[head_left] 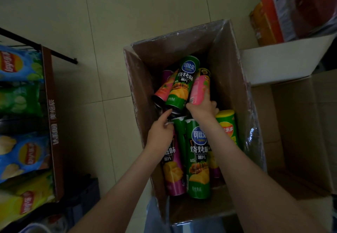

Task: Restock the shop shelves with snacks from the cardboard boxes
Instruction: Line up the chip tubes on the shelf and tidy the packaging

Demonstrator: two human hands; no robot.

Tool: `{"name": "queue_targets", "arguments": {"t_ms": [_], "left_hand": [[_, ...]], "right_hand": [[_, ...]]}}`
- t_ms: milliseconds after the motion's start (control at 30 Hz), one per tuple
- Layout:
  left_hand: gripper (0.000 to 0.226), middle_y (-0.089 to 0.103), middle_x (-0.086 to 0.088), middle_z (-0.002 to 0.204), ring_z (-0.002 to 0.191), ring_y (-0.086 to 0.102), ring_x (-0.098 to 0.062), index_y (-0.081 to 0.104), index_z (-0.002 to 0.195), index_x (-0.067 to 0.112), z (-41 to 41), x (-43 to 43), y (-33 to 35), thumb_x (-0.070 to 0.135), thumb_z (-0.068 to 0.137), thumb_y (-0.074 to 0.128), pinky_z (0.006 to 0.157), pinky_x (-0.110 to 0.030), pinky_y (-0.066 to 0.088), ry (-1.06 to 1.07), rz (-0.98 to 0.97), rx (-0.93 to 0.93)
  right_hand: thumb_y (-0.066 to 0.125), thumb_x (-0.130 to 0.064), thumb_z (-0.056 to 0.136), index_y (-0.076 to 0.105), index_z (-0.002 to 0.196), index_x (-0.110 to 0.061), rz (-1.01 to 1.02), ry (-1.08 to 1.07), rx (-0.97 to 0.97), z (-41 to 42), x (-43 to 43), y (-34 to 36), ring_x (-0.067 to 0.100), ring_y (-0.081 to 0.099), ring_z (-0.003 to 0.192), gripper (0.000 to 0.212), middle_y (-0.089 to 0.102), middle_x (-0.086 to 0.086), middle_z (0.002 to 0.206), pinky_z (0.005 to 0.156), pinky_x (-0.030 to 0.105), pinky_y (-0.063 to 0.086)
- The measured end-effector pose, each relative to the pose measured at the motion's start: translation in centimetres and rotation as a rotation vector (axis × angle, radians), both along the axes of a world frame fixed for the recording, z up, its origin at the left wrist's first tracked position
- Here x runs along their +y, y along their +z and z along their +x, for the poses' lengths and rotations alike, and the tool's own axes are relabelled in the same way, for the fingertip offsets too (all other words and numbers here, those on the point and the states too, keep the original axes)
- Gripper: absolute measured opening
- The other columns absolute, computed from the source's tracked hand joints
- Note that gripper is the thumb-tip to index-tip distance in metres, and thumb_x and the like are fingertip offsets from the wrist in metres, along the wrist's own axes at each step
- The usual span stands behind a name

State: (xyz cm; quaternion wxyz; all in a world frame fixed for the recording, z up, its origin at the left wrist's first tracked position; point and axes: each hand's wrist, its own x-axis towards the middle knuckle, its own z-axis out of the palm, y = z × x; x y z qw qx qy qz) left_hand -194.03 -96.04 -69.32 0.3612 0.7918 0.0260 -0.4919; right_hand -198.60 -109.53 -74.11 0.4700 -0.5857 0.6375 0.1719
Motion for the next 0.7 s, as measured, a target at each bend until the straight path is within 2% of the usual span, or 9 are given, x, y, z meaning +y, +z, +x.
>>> {"name": "queue_targets", "arguments": {"t_ms": [67,133,200,233,300,433,533,600,700], "left_hand": [[0.042,0.056,0.006,0.094,0.053,0.046,-0.005,0.049,0.134,0.035,0.0,-0.3,0.4,0.011,0.1,0.042,0.051,-0.019,0.039,0.014,-0.035,0.044],[0.038,0.058,-0.003,0.097,0.071,0.054,-0.014,0.054,0.131,0.03,0.1,-0.8,0.8,0.01,0.1,0.044,0.068,-0.03,0.048,0.064,-0.074,0.109],[0.037,0.057,-0.005,0.097,0.086,0.055,-0.021,0.057,0.13,0.025,0.5,-1.4,1.5,0.008,0.099,0.046,0.082,-0.035,0.048,0.144,-0.115,0.181],[0.035,0.058,-0.004,0.096,0.089,0.056,-0.019,0.057,0.128,0.025,0.8,-1.8,2.0,0.009,0.1,0.046,0.085,-0.033,0.047,0.166,-0.127,0.209],[0.031,0.06,-0.001,0.098,0.091,0.058,-0.014,0.055,0.127,0.027,1.3,-2.7,3.0,0.014,0.101,0.044,0.089,-0.03,0.047,0.183,-0.126,0.257],[0.032,0.061,-0.004,0.115,0.101,0.06,-0.017,0.051,0.132,0.029,1.5,-4.5,4.4,0.026,0.101,0.048,0.094,-0.035,0.049,0.195,-0.098,0.374],[0.037,0.066,-0.005,0.112,0.097,0.065,-0.02,0.05,0.131,0.029,0.8,-5.3,5.0,0.031,0.095,0.056,0.08,-0.034,0.054,0.172,-0.153,0.415],[0.051,0.065,-0.004,0.116,0.097,0.067,-0.02,0.046,0.133,0.026,0.6,-5.3,4.9,0.033,0.087,0.067,0.074,-0.035,0.056,0.193,-0.161,0.386],[0.078,0.064,-0.003,0.119,0.1,0.068,-0.023,0.041,0.136,0.02,-0.2,-4.7,4.6,0.04,0.071,0.081,0.087,-0.046,0.056,0.191,-0.114,0.337]], "right_hand": [[0.067,-0.03,0.083,0.005,0.152,-0.041,0.003,-0.1,-0.062,-0.4,-0.3,0.6,0.038,0.031,0.131,0.094,0.03,0.015,0.144,0.106,0.044,0.037],[0.067,-0.028,0.082,0.008,0.152,-0.042,0.029,-0.214,-0.153,-1.1,-0.7,1.4,0.038,0.039,0.127,0.092,0.033,0.013,0.143,0.099,0.047,0.045],[0.066,-0.025,0.085,0.012,0.152,-0.039,0.054,-0.307,-0.235,-2.0,-1.3,2.7,0.034,0.047,0.122,0.087,0.036,0.01,0.145,0.088,0.039,0.048],[0.066,-0.024,0.087,0.014,0.153,-0.037,0.068,-0.344,-0.278,-2.6,-1.5,3.4,0.032,0.049,0.12,0.085,0.037,0.008,0.145,0.088,0.037,0.047],[0.066,-0.023,0.088,0.016,0.153,-0.036,0.1,-0.377,-0.363,-3.8,-1.7,4.8,0.029,0.05,0.12,0.083,0.037,0.006,0.146,0.096,0.04,0.046],[0.065,-0.017,0.086,0.017,0.152,-0.04,0.161,-0.289,-0.513,-5.9,0.0,7.9,0.02,0.053,0.119,0.085,0.04,0.001,0.144,0.097,0.039,0.048],[0.067,-0.02,0.083,0.016,0.149,-0.049,0.203,-0.176,-0.576,-7.1,2.3,9.4,0.016,0.049,0.123,0.088,0.037,-0.007,0.143,0.096,0.037,0.05],[0.068,-0.018,0.086,0.016,0.147,-0.052,0.197,-0.124,-0.596,-7.6,3.7,9.8,0.011,0.047,0.122,0.087,0.035,-0.011,0.141,0.092,0.03,0.05],[0.067,-0.012,0.086,0.019,0.145,-0.054,0.162,-0.056,-0.614,-8.5,5.2,9.8,0.005,0.045,0.12,0.087,0.034,-0.01,0.138,0.089,0.023,0.049]]}}
